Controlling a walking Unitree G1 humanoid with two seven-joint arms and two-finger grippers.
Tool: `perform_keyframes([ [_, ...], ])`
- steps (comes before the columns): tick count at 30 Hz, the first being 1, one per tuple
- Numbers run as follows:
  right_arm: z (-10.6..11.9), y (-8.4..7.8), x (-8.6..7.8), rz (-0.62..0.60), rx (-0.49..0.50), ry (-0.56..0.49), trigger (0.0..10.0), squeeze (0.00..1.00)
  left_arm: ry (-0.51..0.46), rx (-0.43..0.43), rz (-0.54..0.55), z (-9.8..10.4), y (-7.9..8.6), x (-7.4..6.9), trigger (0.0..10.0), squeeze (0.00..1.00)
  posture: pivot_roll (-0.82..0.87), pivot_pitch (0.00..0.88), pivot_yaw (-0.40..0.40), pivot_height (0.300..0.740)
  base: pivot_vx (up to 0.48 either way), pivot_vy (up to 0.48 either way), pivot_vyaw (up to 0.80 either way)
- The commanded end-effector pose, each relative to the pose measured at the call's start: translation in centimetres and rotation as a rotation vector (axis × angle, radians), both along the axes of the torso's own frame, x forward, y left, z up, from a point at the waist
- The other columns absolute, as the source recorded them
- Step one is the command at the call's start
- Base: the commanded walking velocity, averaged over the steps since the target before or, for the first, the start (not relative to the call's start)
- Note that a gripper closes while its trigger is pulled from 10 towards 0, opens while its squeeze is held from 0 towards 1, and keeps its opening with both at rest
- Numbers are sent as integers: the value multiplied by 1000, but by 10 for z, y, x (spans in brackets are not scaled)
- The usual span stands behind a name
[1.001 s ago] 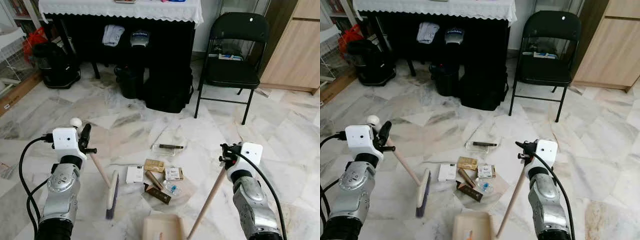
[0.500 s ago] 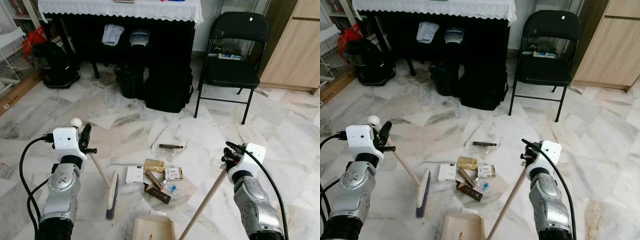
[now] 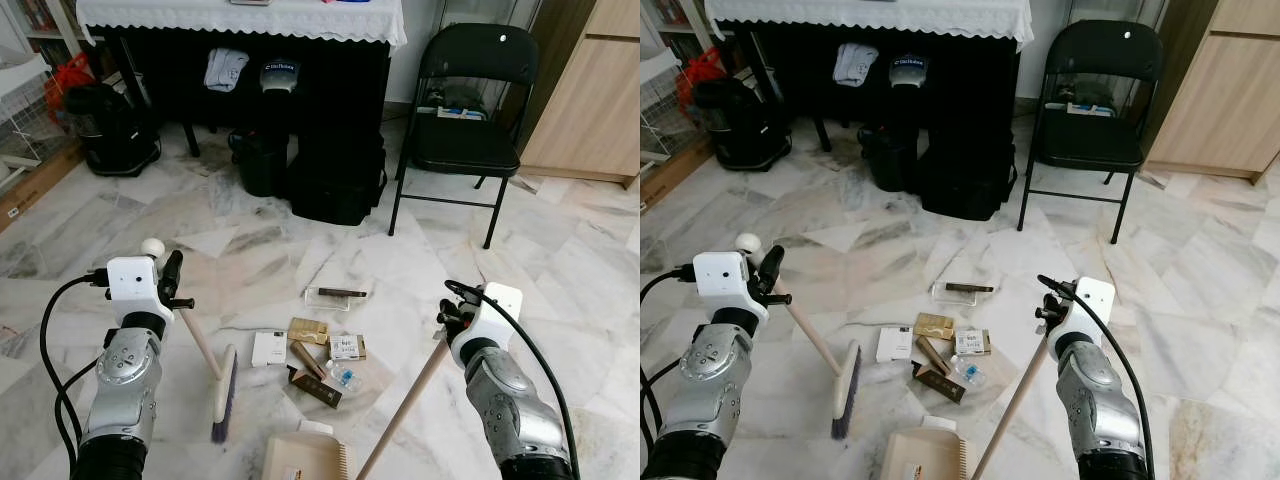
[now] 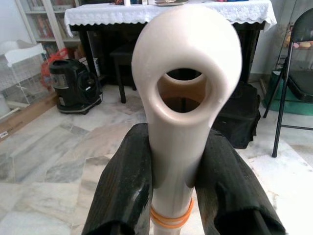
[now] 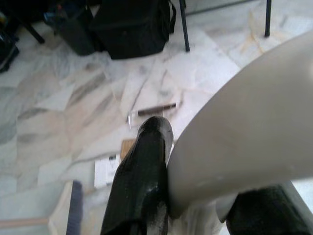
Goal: Sweep floor
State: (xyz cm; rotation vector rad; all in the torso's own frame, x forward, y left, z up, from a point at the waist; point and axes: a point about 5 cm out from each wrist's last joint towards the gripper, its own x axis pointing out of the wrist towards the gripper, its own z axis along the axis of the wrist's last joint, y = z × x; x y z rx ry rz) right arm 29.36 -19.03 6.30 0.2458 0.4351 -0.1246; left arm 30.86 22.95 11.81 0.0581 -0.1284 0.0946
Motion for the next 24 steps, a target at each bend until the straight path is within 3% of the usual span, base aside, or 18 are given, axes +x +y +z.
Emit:
perform_keyframes([
  [1, 3, 6, 2, 14, 66, 5, 10000, 0, -43, 10, 1, 10, 1, 4, 10000, 0, -60, 58, 5, 740, 0, 0, 0],
  [12, 3, 8, 0, 21, 83, 49, 10000, 0, -42, 10, 2, 10, 1, 4, 10000, 0, -60, 57, 5, 740, 0, 0, 0],
  [13, 11, 5, 3, -6, 64, -17, 10000, 0, -43, 11, 3, 10, 1, 4, 10000, 0, -60, 57, 5, 740, 0, 0, 0],
  [14, 11, 5, 3, -6, 64, -17, 10000, 0, -43, 11, 3, 10, 1, 4, 10000, 0, -60, 57, 5, 740, 0, 0, 0],
  [15, 24, 0, 8, -21, -30, -116, 10000, 0, -44, 12, 4, 10, 1, 4, 10000, 0, -61, 60, 6, 740, 0, 0, 0],
  [16, 24, 0, 8, -21, -30, -116, 10000, 0, -44, 12, 4, 10, 1, 4, 10000, 0, -61, 60, 6, 740, 0, 0, 0],
  [17, 38, -3, 11, -16, -143, -213, 10000, 0, -46, 12, 5, 10, 1, 4, 10000, 0, -62, 60, 7, 740, 0, 0, 0],
  [18, 44, -2, 12, -14, -168, -252, 10000, 0, -47, 12, 6, 10, 1, 4, 10000, 0, -62, 60, 7, 740, 0, 0, 0],
  [24, 64, 1, 13, 2, -315, -396, 10000, 0, -51, 9, 2, 11, -1, 5, 10000, 0, -65, 62, 6, 740, 0, 0, 0],
])
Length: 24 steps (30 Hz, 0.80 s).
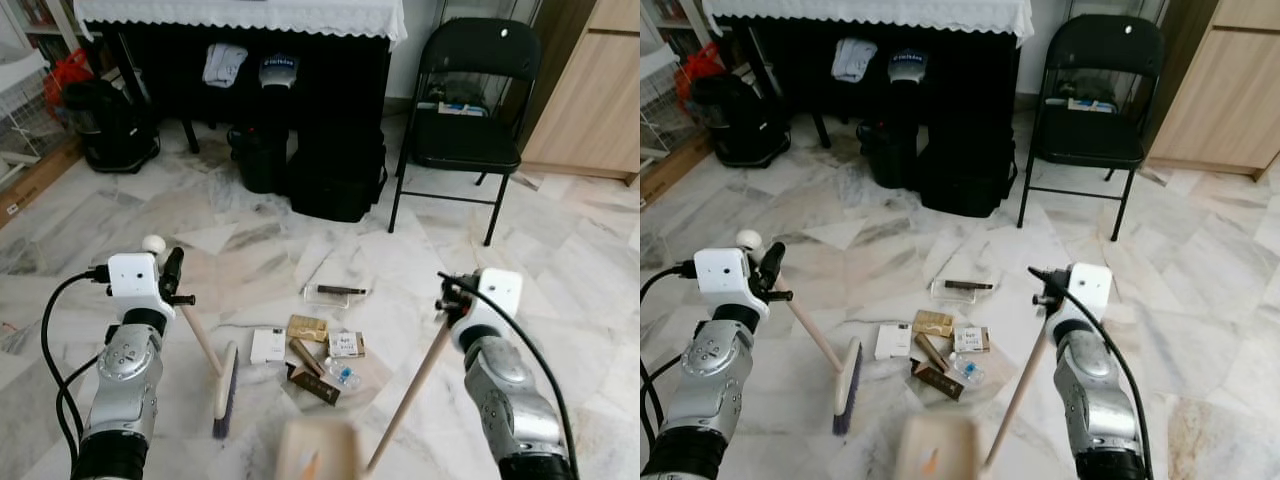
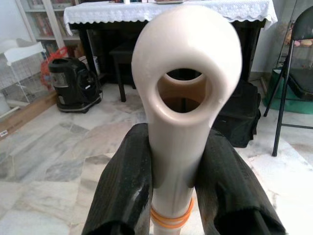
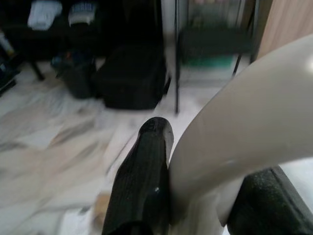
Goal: Sweep floor
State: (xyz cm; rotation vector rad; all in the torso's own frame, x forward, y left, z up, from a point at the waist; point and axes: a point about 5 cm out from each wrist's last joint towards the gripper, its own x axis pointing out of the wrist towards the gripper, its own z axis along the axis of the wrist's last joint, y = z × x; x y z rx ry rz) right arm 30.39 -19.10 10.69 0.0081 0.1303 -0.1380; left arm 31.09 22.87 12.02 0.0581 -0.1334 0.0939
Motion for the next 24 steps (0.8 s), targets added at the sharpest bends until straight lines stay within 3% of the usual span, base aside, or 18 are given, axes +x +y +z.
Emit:
perform_keyframes([
  [1, 21, 2, 2, 6, -61, -123, 10000, 0, -46, 8, 3, 9, -1, 3, 10000, 0, -65, 62, 6, 740, 0, 0, 0],
  [7, 18, 4, -2, 26, -151, -163, 10000, 0, -47, 0, 4, 8, -1, 2, 10000, 0, -68, 54, 4, 740, 0, 0, 0],
  [24, -26, -6, -18, -32, -103, -94, 10000, 0, -48, -24, -15, 5, -8, 2, 10000, 0, -65, 57, 5, 740, 0, 0, 0],
])
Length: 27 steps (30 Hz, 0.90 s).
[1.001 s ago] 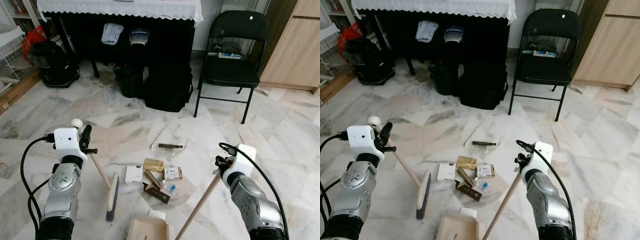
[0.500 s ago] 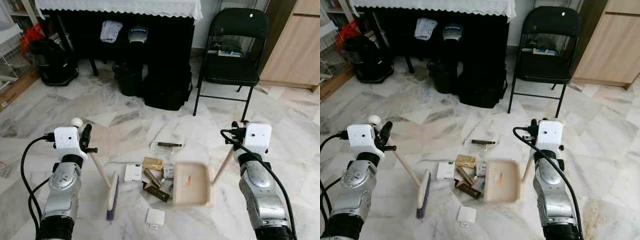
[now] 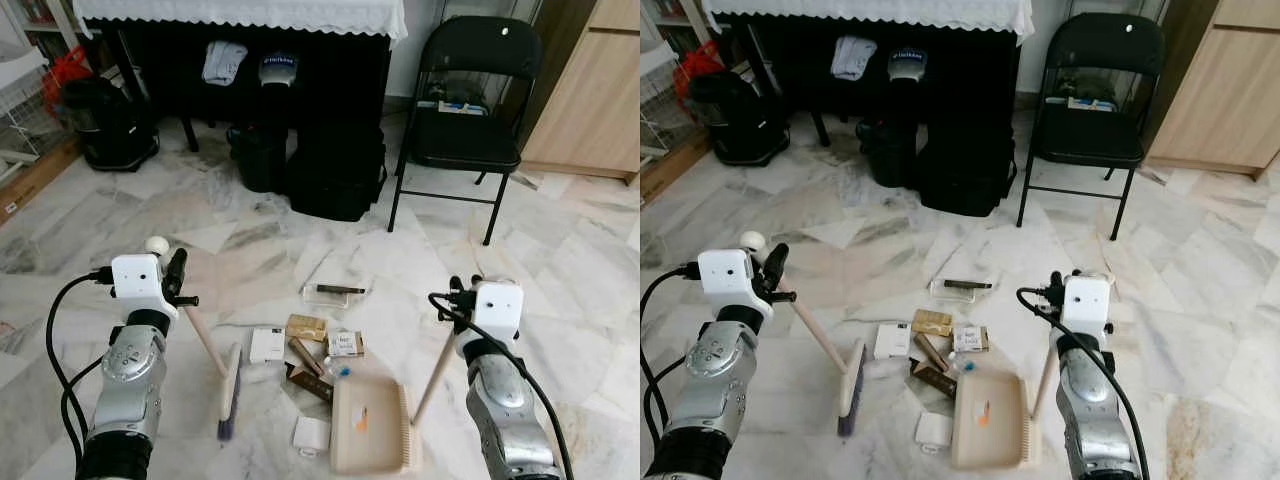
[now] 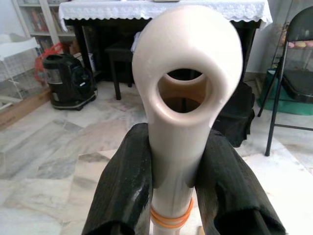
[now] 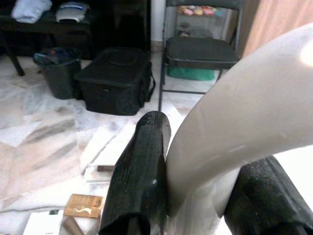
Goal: Sweep floor
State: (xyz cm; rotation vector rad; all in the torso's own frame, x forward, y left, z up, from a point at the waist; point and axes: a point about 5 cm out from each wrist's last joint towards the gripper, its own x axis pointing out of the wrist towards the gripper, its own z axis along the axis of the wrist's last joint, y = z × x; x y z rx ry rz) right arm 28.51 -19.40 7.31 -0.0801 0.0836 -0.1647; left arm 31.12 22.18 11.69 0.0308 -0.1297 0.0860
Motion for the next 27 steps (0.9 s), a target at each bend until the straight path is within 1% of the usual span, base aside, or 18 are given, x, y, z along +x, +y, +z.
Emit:
perform_keyframes([
  [1, 7, -3, 1, -10, -11, -54, 10000, 0, -50, 3, -5, 8, -1, 1, 10000, 0, -67, 65, 4, 740, 0, 0, 0],
  [6, 4, -4, -1, -11, -19, -49, 10000, 0, -48, 2, -5, 7, -1, 1, 10000, 0, -67, 65, 4, 740, 0, 0, 0],
  [11, -6, -3, -2, -12, -13, -26, 10000, 0, -47, 5, -2, 7, 0, 1, 10000, 0, -65, 69, 4, 740, 0, 0, 0],
  [13, -7, -3, -3, -11, -7, -25, 10000, 0, -48, 6, 0, 8, 0, 1, 10000, 0, -59, 71, 4, 740, 0, 0, 0],
  [18, 0, 4, -1, 19, 13, -74, 10000, 0, -54, 11, 10, 10, 4, 1, 10000, 0, -64, 73, 5, 740, 0, 0, 0],
  [25, 1, 3, 1, 15, 2, -76, 10000, 0, -59, 11, 14, 11, 4, 1, 10000, 0, -63, 74, 2, 740, 0, 0, 0],
  [27, 9, 3, 2, 14, -4, -115, 10000, 0, -60, 10, 15, 10, 4, 1, 10000, 0, -62, 75, 2, 740, 0, 0, 0],
])
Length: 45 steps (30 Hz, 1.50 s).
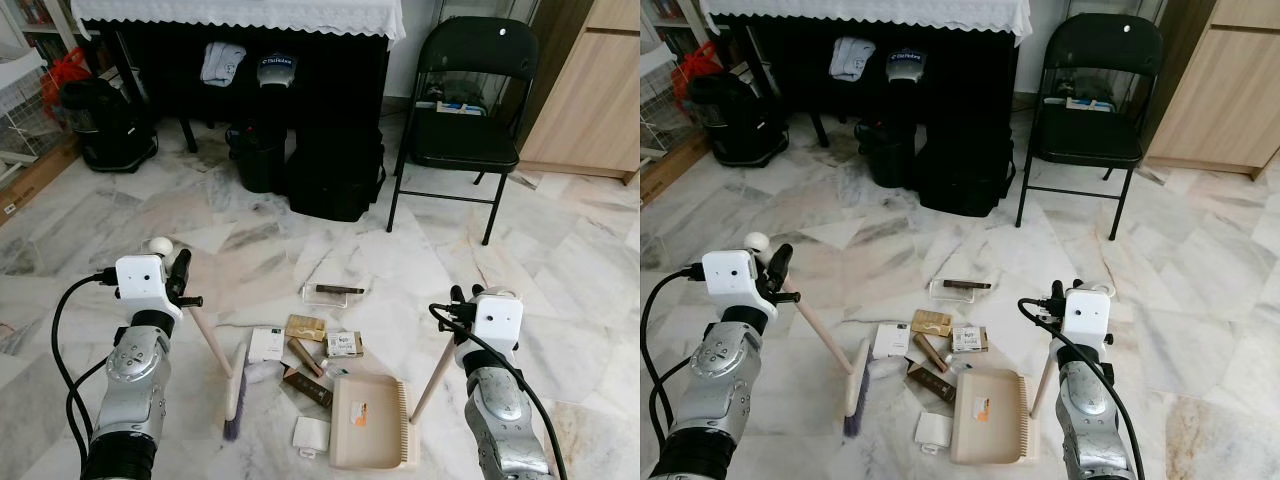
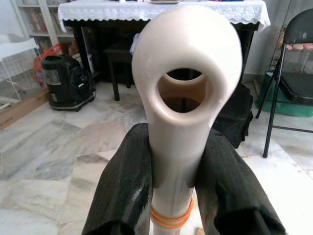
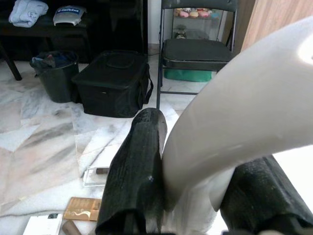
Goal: Sweep floor
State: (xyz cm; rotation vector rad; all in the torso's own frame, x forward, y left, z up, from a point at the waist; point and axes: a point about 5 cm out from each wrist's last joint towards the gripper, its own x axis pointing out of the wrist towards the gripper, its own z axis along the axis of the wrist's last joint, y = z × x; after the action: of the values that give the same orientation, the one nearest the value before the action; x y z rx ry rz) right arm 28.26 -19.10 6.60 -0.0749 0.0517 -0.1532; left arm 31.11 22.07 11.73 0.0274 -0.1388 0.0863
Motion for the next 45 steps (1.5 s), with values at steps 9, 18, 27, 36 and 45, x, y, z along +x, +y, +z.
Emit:
perform_keyframes([
  [9, 40, 2, 1, 0, -9, -168, 10000, 0, -51, 9, 15, 10, 4, 1, 10000, 0, -65, 74, -3, 740, 0, 0, 0],
  [18, 41, 4, -15, 7, 7, -145, 10000, 0, -51, 2, 8, 8, 1, 2, 10000, 0, -72, 67, -8, 740, 0, 0, 0],
  [27, 34, 1, -24, -35, 51, -76, 10000, 0, -52, 2, 7, 8, 1, 3, 10000, 0, -76, 55, -8, 740, 0, 0, 0],
  [36, 24, 0, -26, -53, 75, -20, 10000, 0, -52, 0, 3, 8, -1, 3, 10000, 0, -75, 53, -7, 740, 0, 0, 0],
  [45, 4, 4, -30, -56, 95, 71, 10000, 0, -50, 2, 4, 8, 0, 4, 10000, 0, -66, 72, -8, 740, 0, 0, 0],
])
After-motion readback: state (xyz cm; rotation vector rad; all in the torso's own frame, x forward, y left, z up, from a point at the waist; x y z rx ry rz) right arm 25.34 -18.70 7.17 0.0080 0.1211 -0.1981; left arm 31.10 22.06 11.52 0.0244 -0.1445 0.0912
